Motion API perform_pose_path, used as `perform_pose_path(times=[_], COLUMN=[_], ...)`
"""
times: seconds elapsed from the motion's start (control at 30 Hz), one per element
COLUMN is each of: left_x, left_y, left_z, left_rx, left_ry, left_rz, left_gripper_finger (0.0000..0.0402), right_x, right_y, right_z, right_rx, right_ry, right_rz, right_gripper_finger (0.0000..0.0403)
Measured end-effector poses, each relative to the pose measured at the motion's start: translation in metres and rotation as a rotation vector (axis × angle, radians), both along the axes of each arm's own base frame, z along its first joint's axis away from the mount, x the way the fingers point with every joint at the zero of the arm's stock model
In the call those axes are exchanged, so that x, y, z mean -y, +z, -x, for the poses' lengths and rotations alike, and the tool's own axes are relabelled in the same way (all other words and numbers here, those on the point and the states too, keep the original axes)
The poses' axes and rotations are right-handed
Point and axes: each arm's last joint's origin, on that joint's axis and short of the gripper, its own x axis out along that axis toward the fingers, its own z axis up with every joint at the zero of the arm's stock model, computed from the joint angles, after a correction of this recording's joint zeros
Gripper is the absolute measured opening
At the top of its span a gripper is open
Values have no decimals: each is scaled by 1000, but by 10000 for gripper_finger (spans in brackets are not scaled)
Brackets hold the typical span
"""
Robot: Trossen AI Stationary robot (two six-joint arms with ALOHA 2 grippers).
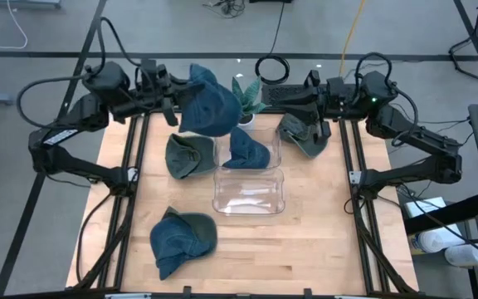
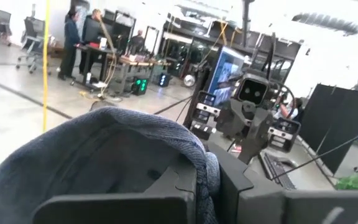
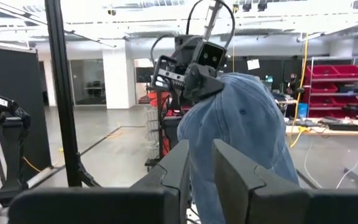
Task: Pick & Place hat
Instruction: Put the top blue cap into the top transparent bin
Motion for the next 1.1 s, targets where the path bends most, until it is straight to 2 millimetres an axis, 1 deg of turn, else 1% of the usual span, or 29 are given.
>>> perform_pose_path(times=[0.23, 0.47, 0.53, 0.6, 0.77, 0.93, 1.1], left_x=[-3, -5, -6, -7, -14, -22, -28], left_y=[1, -7, -11, -20, -57, -79, -105], left_z=[-14, -31, -36, -42, -54, -58, -63], left_rx=[40, -14, 5, 34, 30, 65, 98], left_ry=[-22, -97, -116, -124, -111, -91, -71], left_rz=[-70, -135, -153, -162, -101, -66, -35], left_gripper_finger=[18, 18, 18, 18, 18, 18, 18], right_x=[-4, -8, -9, -9, -10, -10, -10], right_y=[7, 12, 13, 14, 14, 14, 13], right_z=[12, 23, 25, 26, 27, 27, 27], right_rx=[32, 61, 67, 71, 72, 64, 63], right_ry=[-3, -7, -7, -7, -6, -3, -2], right_rz=[22, 47, 49, 50, 47, 43, 42], right_gripper_finger=[59, 59, 59, 59, 59, 59, 59])
